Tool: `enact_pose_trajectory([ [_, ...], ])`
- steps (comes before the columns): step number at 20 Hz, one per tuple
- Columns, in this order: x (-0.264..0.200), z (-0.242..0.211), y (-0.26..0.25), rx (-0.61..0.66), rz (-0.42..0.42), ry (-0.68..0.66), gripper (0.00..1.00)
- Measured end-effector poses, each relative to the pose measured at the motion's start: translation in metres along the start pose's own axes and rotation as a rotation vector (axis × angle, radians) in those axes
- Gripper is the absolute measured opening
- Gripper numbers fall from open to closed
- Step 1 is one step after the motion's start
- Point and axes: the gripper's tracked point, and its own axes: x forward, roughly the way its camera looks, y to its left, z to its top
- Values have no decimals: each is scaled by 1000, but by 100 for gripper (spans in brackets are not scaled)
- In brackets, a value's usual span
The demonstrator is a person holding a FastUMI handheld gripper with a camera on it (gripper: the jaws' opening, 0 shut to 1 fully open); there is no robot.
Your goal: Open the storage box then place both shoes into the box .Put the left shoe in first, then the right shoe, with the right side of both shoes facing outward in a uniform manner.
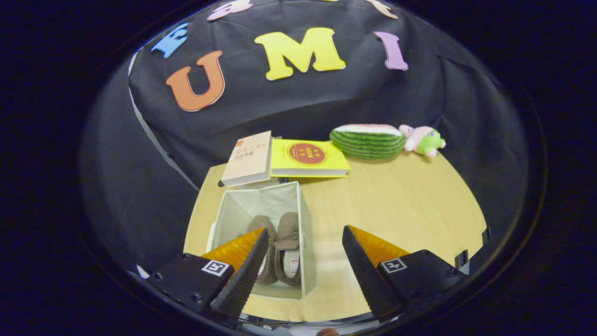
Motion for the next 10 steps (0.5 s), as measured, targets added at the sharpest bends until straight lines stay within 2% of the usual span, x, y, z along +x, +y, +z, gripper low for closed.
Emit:
enact_pose_trajectory([
  [10,-99,47,0,-73,21,-274,100],
])
